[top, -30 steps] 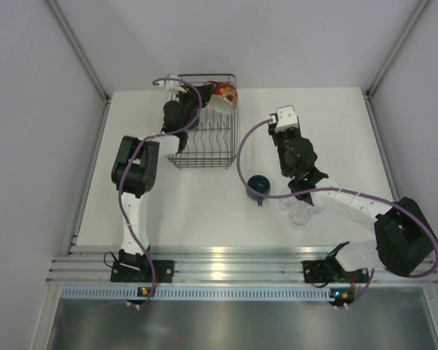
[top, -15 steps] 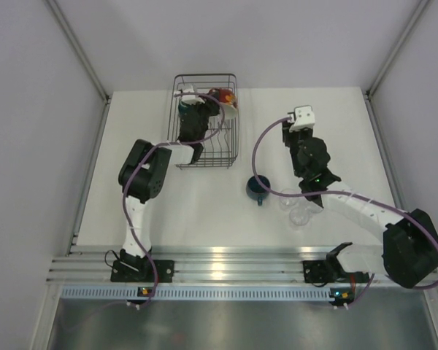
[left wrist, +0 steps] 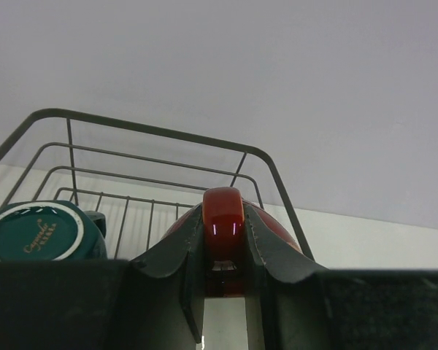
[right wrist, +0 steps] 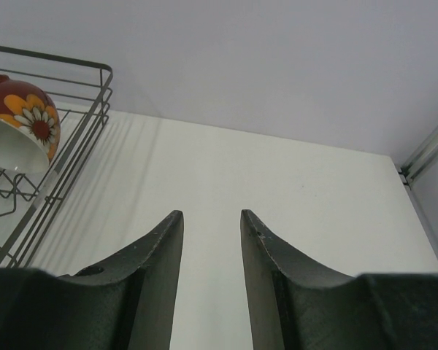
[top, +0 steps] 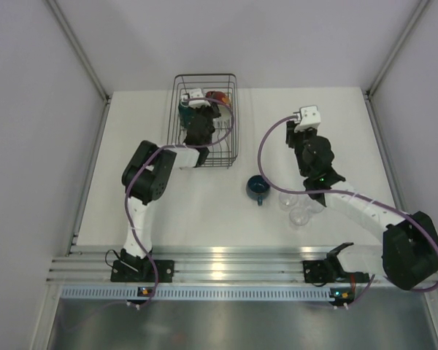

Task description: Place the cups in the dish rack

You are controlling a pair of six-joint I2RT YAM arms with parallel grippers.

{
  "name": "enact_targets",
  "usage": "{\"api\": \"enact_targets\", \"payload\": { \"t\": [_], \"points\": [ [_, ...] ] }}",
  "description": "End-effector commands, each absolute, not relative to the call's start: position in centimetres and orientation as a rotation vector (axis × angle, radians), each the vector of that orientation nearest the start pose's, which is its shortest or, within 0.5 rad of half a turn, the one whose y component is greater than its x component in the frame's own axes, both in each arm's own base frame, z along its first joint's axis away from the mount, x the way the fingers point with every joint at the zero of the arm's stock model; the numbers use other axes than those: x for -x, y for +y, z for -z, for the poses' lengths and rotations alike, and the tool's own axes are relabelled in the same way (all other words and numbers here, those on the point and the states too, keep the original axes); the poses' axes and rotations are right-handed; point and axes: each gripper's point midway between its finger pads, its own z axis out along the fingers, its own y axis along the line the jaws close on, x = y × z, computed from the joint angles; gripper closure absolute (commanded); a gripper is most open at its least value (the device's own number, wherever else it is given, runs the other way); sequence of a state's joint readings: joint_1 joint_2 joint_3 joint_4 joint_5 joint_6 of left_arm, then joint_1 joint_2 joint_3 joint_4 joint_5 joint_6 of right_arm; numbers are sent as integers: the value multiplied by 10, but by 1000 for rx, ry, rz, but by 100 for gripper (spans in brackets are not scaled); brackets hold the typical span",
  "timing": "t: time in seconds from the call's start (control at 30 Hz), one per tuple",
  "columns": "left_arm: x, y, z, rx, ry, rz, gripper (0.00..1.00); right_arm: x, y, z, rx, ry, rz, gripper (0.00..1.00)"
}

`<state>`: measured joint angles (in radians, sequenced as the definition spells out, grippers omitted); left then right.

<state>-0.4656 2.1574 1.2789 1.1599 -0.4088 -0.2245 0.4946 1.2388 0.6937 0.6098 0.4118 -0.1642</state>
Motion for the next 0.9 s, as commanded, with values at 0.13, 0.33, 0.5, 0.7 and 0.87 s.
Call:
{"api": "enact_targets", "payload": {
  "t": [0.13,0.33,0.5,0.7,0.87],
  "points": [
    [-565,-201,-328,285,897,360,100,-404,127,-266,156,1495,6,62],
    [-585,-201,-322,287,878,328,100,-409,125,-260,160,1513,14,62],
    [-600,-194,-314,301,867,320,100,-411,121,-262,155,1509,3,62],
    [-611,-191,-317,277,840,330,100,-413,121,-260,156,1514,-19,61],
    [-614,-189,-310,245,853,318,100,-415,121,-255,157,1523,-31,62]
  ]
}}
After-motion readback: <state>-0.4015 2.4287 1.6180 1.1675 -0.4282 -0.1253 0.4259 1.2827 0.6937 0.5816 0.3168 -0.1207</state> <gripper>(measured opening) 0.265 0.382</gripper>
